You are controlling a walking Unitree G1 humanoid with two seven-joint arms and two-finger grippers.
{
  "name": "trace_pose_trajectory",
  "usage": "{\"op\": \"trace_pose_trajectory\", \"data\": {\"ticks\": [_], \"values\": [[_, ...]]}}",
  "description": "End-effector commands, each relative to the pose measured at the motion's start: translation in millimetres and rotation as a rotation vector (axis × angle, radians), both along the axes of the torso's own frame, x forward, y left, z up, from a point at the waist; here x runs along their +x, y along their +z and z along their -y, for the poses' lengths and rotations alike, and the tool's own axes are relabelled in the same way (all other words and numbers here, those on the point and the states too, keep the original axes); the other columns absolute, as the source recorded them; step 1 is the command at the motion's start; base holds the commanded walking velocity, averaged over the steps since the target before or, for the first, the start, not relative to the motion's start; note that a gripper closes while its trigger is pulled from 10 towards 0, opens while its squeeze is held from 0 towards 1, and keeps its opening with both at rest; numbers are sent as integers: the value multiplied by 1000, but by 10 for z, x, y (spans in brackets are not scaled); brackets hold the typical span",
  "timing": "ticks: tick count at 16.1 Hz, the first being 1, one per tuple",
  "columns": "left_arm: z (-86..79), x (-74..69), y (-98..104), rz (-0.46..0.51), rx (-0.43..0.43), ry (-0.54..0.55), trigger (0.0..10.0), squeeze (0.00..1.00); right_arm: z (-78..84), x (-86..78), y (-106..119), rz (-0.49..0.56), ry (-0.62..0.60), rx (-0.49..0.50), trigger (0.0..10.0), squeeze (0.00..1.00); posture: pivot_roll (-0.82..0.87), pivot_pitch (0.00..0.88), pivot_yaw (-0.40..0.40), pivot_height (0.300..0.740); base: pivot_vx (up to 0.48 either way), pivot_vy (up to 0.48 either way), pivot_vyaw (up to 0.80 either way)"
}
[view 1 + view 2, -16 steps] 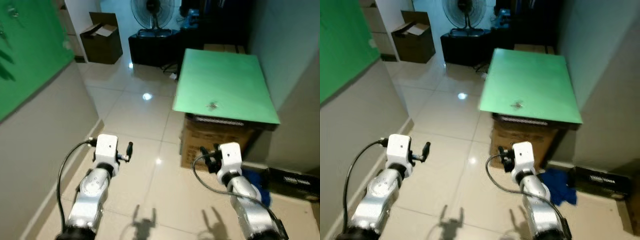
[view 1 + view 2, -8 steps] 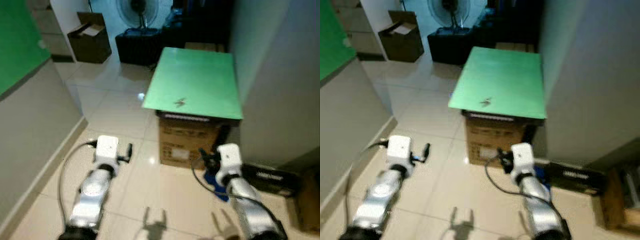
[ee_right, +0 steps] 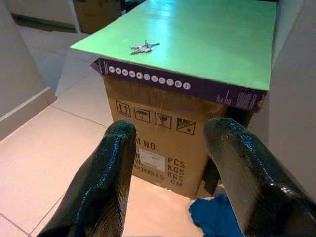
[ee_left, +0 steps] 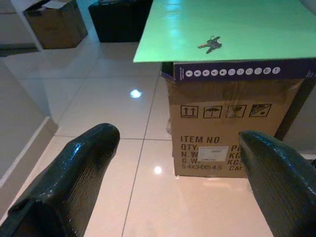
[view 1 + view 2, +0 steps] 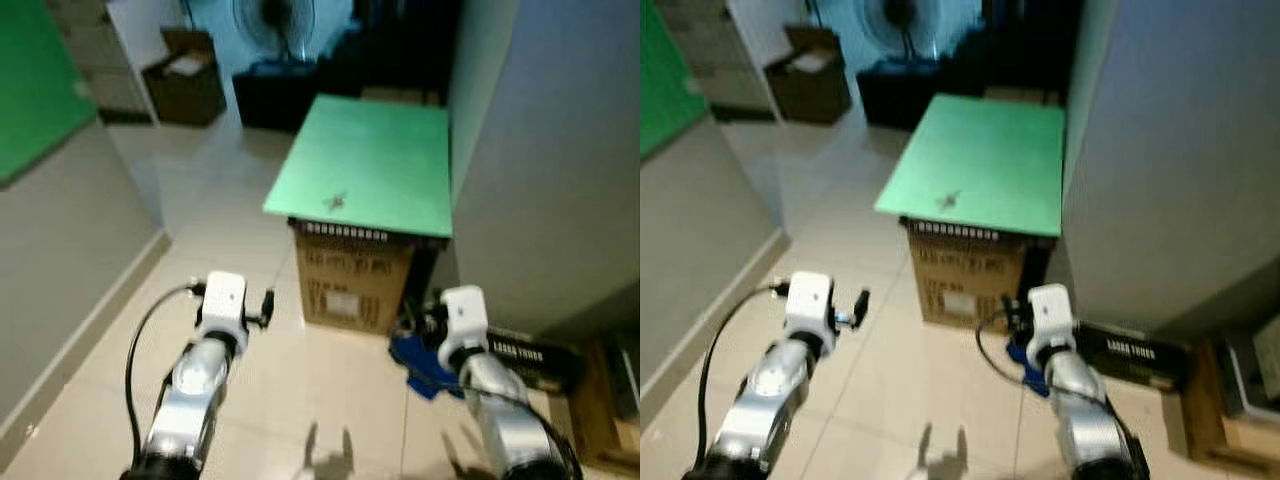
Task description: Hang keys on a hook
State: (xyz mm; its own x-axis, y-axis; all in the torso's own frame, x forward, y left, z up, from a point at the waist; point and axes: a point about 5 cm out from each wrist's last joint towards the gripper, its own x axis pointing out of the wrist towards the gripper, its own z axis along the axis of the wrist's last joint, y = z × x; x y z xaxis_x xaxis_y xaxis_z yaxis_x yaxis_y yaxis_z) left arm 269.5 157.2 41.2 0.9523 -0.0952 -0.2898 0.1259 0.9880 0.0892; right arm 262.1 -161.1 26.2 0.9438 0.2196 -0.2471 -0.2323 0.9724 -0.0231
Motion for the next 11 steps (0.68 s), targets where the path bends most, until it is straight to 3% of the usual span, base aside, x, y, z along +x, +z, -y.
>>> {"op": "trace_pose_trajectory", "data": {"ticks": [1, 11], "values": [[-36, 17, 33, 9, 10, 9, 10000, 0, -43, 29, 29, 18, 19, 5, 10000, 0, -151, 0, 62, 740, 480, 0, 0], [-5, 0, 22, 11, -2, 11, 10000, 0, -33, -12, 23, 17, 23, -1, 10000, 0, -154, 0, 57, 740, 480, 0, 0]]}}
